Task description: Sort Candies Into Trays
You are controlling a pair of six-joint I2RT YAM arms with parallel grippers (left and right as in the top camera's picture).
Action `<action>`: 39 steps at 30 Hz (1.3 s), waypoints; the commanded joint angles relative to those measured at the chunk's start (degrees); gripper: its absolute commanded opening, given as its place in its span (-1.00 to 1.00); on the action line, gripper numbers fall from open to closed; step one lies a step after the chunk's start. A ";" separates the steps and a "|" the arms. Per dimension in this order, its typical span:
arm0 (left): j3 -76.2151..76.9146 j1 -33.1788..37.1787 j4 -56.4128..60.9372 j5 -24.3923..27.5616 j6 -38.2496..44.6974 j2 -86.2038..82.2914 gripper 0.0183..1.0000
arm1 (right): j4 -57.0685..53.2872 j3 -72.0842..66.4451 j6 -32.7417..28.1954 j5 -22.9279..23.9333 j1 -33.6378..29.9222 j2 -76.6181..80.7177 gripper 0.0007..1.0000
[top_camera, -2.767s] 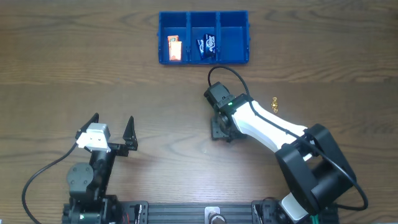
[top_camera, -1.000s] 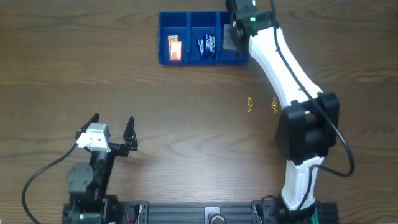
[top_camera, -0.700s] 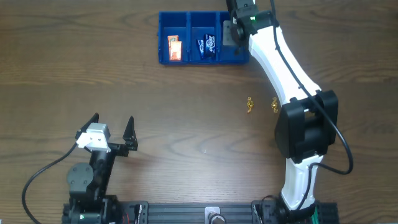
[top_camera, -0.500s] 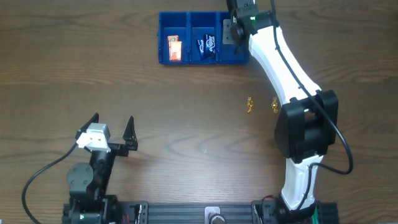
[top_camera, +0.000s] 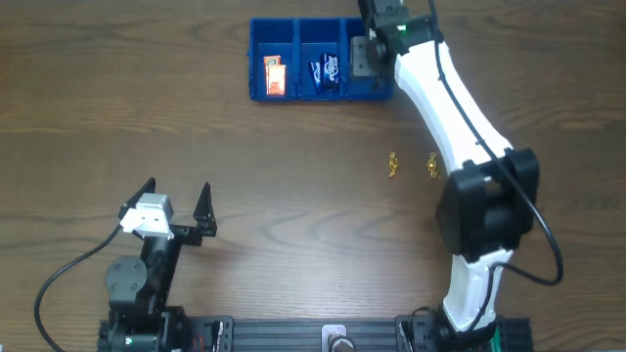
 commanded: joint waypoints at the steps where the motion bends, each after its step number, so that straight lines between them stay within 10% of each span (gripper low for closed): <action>1: -1.05 0.13 -1.88 1.25 0.20 -0.37 1.00 | -6.29 -2.43 0.90 -1.01 -2.64 -14.12 0.31; 15: -1.05 0.13 -1.88 1.25 0.20 -0.37 0.99 | 9.46 -47.39 7.37 -5.35 -2.45 -29.03 0.50; 39: -1.05 0.13 -1.88 1.25 0.20 -0.37 1.00 | 19.91 -48.65 7.10 -4.79 -1.11 -13.25 0.38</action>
